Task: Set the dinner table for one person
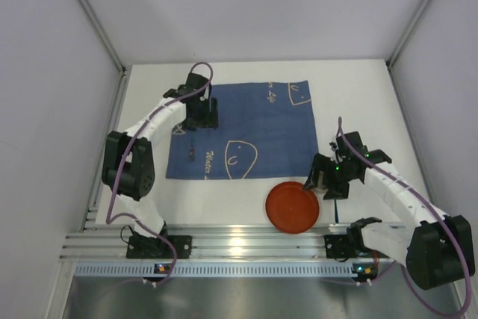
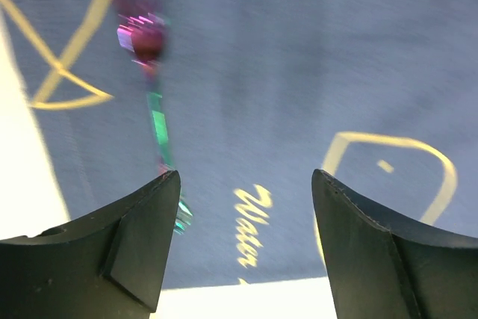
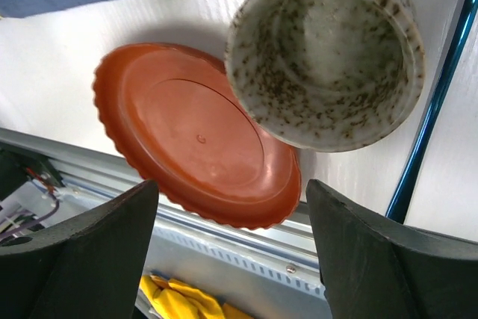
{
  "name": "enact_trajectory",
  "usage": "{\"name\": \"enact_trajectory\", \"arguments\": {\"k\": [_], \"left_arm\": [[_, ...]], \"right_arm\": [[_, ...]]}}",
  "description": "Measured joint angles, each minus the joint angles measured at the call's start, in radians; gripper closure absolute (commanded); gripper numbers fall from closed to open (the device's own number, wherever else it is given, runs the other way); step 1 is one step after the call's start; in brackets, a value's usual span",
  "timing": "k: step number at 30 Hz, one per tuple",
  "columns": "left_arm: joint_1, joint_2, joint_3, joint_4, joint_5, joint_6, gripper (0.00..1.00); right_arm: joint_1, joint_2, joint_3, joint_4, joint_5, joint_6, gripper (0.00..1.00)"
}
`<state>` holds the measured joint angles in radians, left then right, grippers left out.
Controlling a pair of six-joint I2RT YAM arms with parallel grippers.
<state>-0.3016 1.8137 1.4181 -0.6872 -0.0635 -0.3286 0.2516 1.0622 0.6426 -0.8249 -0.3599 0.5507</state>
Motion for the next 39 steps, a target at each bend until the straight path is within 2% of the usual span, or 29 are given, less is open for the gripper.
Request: {"name": "enact_trajectory", "arguments": {"k": [4,7,8,10,11,16,17,20,26,29,35,39], "left_arm": [[-0.079,-0.090,-0.044,-0.001,0.015,-0.026,0.25],[-0.083,-0.137,-0.077,-0.005,0.018,-0.039,0.26],[-0.079,-0.145,-0.084,-0.008,0.018,-0.040,0.26],[-0.073,-0.154,-0.087,-0.016,0.017,-0.043,0.26],[-0.071,-0.156,-0.087,-0.018,0.015,-0.044,0.26],[-0.068,-0.156,-0.084,-0.036,0.013,-0.047,0.27],[-0.068,-0.156,-0.080,-0.041,0.013,-0.048,0.27],[-0.068,-0.156,-0.069,-0.046,0.010,-0.048,0.27],[-0.068,-0.156,-0.062,-0.054,-0.004,-0.047,0.27],[-0.068,-0.156,-0.062,-0.060,-0.005,-0.047,0.27],[-0.068,-0.155,-0.039,-0.078,-0.005,-0.047,0.27],[-0.068,-0.154,0.019,-0.084,-0.005,-0.047,0.27]], "right_arm": [[0.025,0.022,-0.021,-0.013,0.020,-0.001,0.25],[0.041,0.039,-0.029,-0.017,0.036,0.000,0.31],[0.047,0.047,-0.031,-0.016,0.041,0.001,0.39],[0.058,0.067,-0.036,-0.014,0.050,0.000,0.46],[0.062,0.076,-0.040,-0.010,0.056,0.001,0.54],[0.083,0.122,-0.058,-0.003,0.087,0.012,0.63],[0.089,0.129,-0.058,-0.001,0.092,0.014,0.70],[0.102,0.155,-0.060,0.003,0.109,0.023,0.81],[0.117,0.177,-0.060,0.012,0.128,0.031,0.96],[0.126,0.185,-0.059,0.013,0.131,0.035,1.00],[0.140,0.196,-0.042,0.003,0.135,0.036,1.00],[0.151,0.190,0.067,-0.067,0.151,0.032,1.00]]}}
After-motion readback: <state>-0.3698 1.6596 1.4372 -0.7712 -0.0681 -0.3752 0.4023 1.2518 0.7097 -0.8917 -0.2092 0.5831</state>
